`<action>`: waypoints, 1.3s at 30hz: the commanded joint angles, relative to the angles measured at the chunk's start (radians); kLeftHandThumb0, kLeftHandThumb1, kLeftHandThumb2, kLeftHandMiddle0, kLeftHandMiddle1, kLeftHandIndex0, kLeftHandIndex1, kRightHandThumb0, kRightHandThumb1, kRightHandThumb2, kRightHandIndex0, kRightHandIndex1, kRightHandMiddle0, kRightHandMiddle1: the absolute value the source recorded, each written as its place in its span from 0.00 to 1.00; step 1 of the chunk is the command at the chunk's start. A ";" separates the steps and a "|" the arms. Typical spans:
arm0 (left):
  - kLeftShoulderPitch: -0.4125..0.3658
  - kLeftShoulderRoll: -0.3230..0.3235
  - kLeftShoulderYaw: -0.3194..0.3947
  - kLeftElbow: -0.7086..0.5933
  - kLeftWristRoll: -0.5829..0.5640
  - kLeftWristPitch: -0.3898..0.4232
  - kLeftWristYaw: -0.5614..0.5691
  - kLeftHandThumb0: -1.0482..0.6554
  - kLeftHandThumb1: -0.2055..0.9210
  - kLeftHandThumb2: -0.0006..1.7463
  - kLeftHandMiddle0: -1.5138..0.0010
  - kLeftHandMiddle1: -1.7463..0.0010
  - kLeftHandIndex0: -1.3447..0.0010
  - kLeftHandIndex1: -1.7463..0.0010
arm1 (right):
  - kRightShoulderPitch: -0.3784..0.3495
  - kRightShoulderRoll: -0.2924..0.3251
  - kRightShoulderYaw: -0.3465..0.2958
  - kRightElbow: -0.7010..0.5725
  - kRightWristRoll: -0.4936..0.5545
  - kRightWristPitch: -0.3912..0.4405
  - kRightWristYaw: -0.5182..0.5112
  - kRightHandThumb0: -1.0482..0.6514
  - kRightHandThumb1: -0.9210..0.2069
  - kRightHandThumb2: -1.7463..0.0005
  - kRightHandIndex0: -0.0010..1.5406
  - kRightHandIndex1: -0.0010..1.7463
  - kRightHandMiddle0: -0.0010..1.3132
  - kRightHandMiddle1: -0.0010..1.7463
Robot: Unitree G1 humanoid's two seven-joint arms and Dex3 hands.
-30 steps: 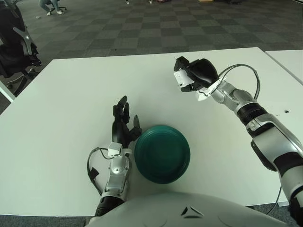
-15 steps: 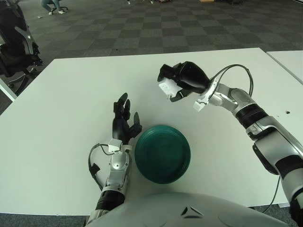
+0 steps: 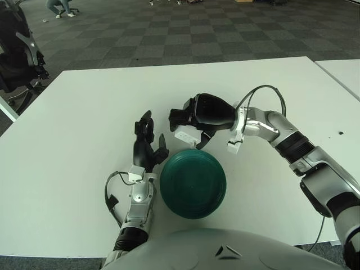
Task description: Put the charger into the plate.
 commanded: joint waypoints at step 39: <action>0.190 -0.074 -0.077 -0.104 -0.093 0.276 0.000 0.15 1.00 0.52 0.80 0.99 1.00 0.58 | 0.266 0.057 0.092 -0.161 -0.427 -0.029 -0.015 0.38 0.27 0.46 0.61 1.00 0.30 1.00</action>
